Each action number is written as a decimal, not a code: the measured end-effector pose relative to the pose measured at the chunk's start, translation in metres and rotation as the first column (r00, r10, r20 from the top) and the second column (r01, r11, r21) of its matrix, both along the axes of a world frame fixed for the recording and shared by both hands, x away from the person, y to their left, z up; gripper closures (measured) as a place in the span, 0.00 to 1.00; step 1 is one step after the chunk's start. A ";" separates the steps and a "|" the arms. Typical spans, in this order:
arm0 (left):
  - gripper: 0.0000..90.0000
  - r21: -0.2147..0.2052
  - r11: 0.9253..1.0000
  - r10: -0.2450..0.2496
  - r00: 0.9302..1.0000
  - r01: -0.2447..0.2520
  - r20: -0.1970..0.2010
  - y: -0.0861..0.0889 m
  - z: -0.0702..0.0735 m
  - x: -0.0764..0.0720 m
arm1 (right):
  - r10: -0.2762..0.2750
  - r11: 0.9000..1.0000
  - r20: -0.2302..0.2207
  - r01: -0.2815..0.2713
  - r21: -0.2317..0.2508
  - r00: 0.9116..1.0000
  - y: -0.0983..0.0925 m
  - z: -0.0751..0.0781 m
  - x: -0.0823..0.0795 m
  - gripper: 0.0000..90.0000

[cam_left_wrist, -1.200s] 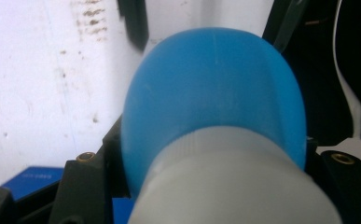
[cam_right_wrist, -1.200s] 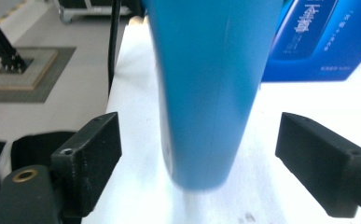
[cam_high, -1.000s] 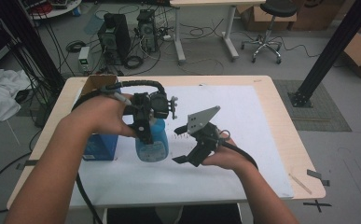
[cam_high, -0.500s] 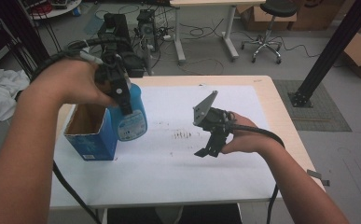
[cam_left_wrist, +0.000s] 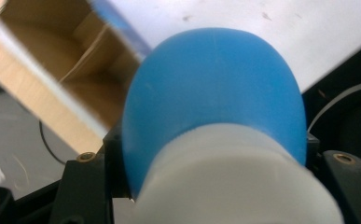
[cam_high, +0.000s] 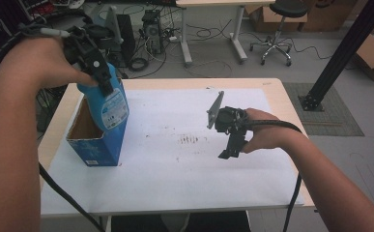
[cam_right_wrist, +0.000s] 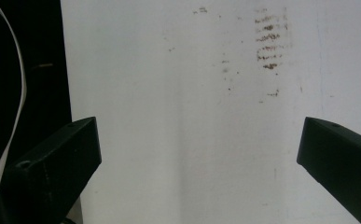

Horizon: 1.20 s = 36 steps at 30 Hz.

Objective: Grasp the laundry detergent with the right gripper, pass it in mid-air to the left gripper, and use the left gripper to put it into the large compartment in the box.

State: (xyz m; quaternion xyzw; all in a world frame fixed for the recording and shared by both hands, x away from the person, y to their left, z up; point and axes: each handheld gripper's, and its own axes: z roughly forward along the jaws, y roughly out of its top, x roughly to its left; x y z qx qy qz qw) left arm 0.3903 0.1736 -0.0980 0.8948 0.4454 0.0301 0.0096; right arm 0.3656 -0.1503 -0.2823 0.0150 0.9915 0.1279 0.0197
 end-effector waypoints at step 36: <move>0.43 -0.018 0.832 0.555 0.832 -0.555 -0.010 0.065 -0.030 0.026 | 0.012 0.998 0.028 -0.011 -0.063 1.000 -0.009 -0.002 -0.001 0.00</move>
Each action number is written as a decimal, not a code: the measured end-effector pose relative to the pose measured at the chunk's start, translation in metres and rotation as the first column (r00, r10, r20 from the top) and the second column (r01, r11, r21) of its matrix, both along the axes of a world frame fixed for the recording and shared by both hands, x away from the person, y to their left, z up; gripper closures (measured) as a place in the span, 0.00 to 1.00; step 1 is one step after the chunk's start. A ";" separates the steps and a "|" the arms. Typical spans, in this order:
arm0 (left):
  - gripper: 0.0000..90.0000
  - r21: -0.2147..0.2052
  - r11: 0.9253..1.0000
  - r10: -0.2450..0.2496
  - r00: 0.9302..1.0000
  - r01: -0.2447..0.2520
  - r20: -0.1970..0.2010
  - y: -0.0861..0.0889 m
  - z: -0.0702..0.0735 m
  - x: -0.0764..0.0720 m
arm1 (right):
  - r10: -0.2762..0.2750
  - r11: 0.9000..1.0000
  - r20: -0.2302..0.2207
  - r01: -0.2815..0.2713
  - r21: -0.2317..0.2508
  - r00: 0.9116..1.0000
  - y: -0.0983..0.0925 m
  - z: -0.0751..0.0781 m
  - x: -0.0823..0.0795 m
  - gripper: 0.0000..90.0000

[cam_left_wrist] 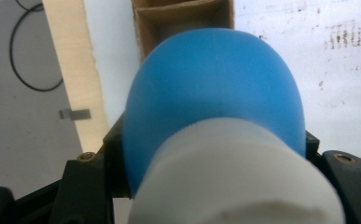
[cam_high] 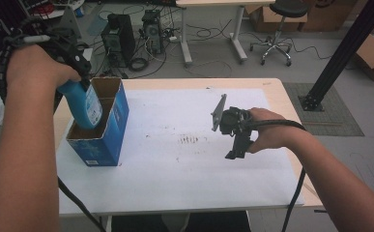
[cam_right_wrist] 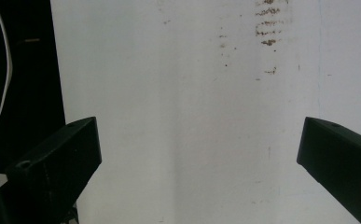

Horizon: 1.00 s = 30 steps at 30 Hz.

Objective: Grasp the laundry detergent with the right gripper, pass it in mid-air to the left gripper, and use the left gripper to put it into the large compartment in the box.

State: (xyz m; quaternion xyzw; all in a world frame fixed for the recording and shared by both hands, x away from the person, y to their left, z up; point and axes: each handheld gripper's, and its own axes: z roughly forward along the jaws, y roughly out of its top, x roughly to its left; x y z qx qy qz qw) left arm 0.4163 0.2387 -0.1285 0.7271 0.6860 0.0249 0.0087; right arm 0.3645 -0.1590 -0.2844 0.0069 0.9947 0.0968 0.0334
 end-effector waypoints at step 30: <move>0.43 -0.017 1.000 0.002 0.998 -0.003 -0.061 0.010 -0.125 0.016 | -0.002 1.000 -0.012 0.002 -0.008 1.000 -0.001 -0.006 -0.001 0.00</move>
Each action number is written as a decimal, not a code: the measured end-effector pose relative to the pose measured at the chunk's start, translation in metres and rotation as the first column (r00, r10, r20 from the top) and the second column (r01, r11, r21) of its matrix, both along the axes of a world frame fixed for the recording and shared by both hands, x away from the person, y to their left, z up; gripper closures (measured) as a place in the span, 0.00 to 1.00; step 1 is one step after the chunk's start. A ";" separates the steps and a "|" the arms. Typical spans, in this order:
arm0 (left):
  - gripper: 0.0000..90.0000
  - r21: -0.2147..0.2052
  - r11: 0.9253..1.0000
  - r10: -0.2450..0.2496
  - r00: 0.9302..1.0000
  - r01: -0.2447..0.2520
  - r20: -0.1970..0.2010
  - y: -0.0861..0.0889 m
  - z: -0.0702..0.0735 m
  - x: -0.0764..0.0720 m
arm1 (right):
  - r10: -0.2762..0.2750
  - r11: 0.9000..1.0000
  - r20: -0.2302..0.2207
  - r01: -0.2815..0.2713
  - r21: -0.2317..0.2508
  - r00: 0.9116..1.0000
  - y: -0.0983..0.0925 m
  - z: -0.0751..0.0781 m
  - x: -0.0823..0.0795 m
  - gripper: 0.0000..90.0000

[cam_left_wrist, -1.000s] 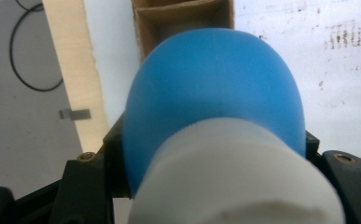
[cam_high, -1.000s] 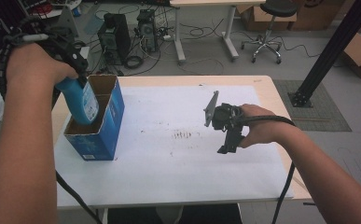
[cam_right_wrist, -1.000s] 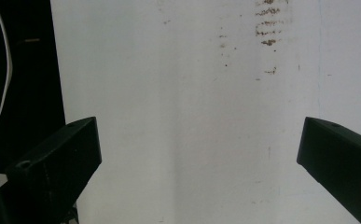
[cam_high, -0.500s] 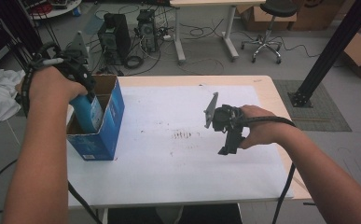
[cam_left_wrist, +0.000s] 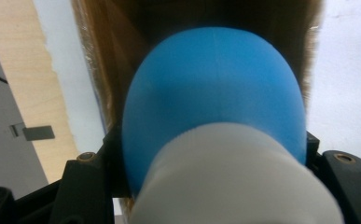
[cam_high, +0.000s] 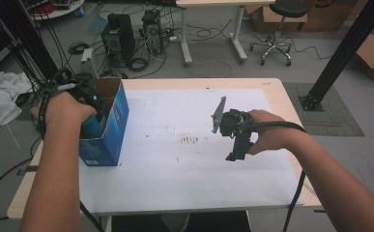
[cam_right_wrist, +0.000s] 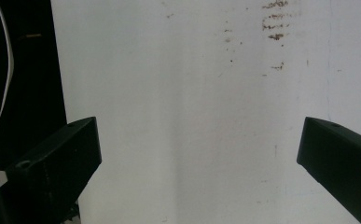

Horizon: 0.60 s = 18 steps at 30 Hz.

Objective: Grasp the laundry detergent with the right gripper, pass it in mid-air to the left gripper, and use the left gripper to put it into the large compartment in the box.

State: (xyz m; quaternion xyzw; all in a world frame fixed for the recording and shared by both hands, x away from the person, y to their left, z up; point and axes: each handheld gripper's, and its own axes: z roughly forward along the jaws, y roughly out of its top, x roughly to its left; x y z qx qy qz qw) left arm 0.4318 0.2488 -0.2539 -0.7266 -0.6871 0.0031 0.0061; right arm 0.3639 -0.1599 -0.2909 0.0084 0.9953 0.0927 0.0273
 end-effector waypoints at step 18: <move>0.43 0.023 1.000 -0.014 1.000 0.014 -0.001 -0.003 -0.036 0.003 | -0.009 1.000 -0.014 0.009 0.002 1.000 -0.005 -0.006 0.002 0.00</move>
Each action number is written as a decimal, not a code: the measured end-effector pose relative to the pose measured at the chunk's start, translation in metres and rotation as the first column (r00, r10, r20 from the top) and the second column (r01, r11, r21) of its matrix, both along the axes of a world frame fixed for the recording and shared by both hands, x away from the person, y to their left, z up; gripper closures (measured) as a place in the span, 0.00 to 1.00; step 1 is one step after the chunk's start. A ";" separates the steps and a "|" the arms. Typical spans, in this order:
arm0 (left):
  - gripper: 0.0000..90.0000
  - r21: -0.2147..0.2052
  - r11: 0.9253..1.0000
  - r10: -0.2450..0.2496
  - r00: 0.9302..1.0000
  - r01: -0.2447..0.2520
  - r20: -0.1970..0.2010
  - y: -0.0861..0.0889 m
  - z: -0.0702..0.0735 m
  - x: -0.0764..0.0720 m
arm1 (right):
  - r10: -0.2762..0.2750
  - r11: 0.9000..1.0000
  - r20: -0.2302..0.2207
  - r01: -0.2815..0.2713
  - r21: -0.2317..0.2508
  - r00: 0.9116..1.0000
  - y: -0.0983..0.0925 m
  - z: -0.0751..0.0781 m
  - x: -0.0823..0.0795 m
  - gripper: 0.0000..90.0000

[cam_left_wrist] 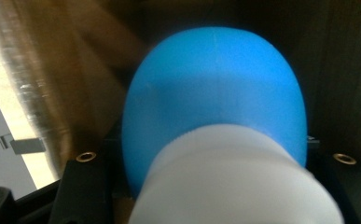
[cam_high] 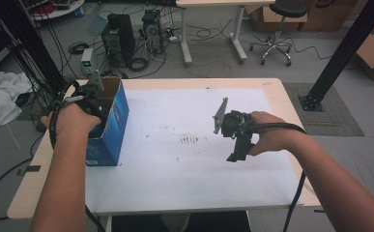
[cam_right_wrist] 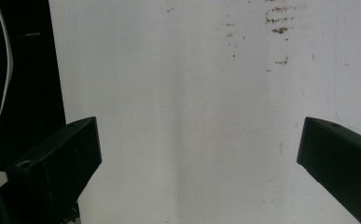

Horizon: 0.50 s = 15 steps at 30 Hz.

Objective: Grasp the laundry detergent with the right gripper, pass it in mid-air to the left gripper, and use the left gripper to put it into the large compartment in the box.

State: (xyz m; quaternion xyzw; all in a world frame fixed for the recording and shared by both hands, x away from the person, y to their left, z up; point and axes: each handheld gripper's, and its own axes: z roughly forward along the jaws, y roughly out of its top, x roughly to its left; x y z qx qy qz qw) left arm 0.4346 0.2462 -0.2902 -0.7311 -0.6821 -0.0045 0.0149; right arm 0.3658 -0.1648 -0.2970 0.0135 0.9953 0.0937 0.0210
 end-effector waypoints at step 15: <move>0.43 0.002 1.000 0.003 1.000 -0.003 0.013 -0.001 -0.001 -0.002 | -0.009 1.000 0.002 0.009 0.003 1.000 -0.001 -0.001 0.001 0.00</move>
